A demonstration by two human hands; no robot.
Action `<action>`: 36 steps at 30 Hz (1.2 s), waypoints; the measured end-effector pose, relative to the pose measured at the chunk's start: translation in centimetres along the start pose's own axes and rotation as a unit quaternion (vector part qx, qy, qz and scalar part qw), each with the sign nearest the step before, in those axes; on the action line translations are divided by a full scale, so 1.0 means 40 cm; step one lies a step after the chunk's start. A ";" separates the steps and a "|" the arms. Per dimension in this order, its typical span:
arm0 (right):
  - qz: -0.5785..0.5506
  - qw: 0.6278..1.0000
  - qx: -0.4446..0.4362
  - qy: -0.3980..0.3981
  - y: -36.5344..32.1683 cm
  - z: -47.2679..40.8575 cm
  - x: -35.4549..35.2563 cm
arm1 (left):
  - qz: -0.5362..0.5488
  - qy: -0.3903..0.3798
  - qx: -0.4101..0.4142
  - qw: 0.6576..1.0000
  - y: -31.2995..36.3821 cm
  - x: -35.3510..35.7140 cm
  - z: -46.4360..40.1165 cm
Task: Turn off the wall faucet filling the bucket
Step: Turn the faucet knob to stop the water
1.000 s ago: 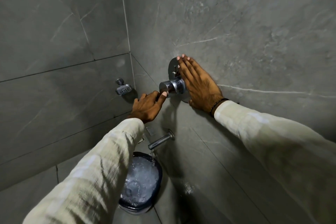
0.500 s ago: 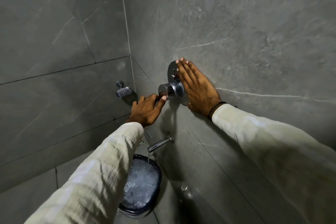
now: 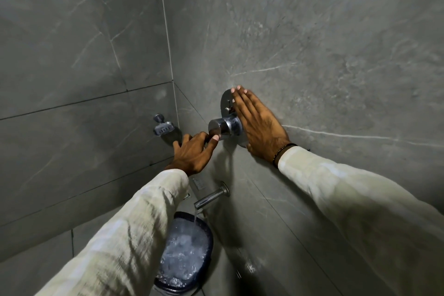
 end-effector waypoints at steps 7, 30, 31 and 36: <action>0.002 1.000 0.002 0.003 -0.004 -0.001 0.005 | 0.067 0.076 0.045 0.994 0.062 -0.080 -0.019; -0.013 1.000 0.008 0.016 -0.009 -0.003 0.009 | 0.113 0.141 0.080 0.980 0.234 -0.171 -0.098; -0.011 1.000 0.006 0.015 -0.010 -0.004 0.009 | 0.111 0.138 0.065 0.982 0.233 -0.173 -0.101; -0.009 1.000 0.008 0.012 -0.010 -0.005 0.015 | 0.093 0.141 0.037 0.985 0.244 -0.182 -0.103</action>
Point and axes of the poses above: each hand's wrist, its own z-axis away from the middle knuckle, its own x-axis out of the palm, y = z × x, the point moved 9 cm from there along -z, towards the middle knuckle, and after that the axes turned 9 degrees about y, right-handed, at the moved point
